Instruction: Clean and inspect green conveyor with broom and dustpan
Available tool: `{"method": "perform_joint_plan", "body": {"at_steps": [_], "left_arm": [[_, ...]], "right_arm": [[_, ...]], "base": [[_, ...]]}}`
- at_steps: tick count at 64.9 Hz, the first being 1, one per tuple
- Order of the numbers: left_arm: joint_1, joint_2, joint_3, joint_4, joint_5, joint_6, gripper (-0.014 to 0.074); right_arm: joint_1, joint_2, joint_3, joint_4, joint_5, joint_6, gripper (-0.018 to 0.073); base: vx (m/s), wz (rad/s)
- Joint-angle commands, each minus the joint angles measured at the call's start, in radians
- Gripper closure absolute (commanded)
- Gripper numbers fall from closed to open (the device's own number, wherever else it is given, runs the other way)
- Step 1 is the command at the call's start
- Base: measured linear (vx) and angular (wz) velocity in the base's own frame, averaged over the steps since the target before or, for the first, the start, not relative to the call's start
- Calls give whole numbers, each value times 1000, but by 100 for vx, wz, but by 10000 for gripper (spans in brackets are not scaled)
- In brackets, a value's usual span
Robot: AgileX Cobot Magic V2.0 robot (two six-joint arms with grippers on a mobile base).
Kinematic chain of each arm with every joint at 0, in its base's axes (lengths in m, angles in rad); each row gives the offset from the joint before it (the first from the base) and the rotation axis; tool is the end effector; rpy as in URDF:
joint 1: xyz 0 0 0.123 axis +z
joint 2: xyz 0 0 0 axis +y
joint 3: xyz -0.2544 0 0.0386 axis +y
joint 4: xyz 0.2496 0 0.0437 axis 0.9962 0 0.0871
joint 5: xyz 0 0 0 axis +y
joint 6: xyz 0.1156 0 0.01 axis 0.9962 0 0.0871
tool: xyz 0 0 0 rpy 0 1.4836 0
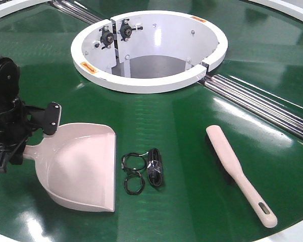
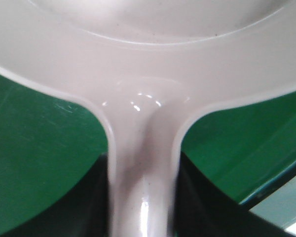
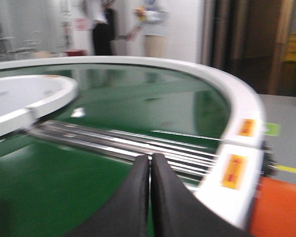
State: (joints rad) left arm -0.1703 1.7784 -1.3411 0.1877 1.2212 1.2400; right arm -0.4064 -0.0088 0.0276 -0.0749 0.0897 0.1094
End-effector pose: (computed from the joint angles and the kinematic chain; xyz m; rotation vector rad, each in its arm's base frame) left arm 0.3339 -0.0368 0.1836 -2.0458 -2.2522 -0.2310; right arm 0.1022 -0.0449 0.1958 0.3551 1.5597 -0.2946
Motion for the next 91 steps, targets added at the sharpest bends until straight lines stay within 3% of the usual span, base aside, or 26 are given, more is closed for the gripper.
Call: {"method": "perform_joint_plan", "body": {"at_steps": [1, 34, 47, 58, 68, 81, 91], "left_arm": [[-6, -52, -29, -2, 25, -11, 603], [-6, -52, -29, -2, 26, -11, 603], [-6, -52, -29, -2, 26, -11, 603], [-6, -52, -29, -2, 26, -11, 603], [-6, -52, -29, -2, 26, -11, 603], [-6, -52, -29, -2, 26, -11, 603], [-6, -52, -29, -2, 26, -11, 603]], "right_arm": [[-49, -12, 4, 3, -77, -1, 568], [-48, -12, 4, 2, -73, -2, 568], [-48, -12, -5, 33, -182, 36, 568], [-25, 65, -85, 87, -38, 109, 568], [95, 227, -159, 86, -14, 61, 568], [366, 494, -325, 104, 112, -162, 568], [541, 631, -423, 155, 150, -167, 568]], "base": [[0, 0], [0, 0], [0, 0], [0, 0], [0, 0], [0, 0], [0, 0]]}}
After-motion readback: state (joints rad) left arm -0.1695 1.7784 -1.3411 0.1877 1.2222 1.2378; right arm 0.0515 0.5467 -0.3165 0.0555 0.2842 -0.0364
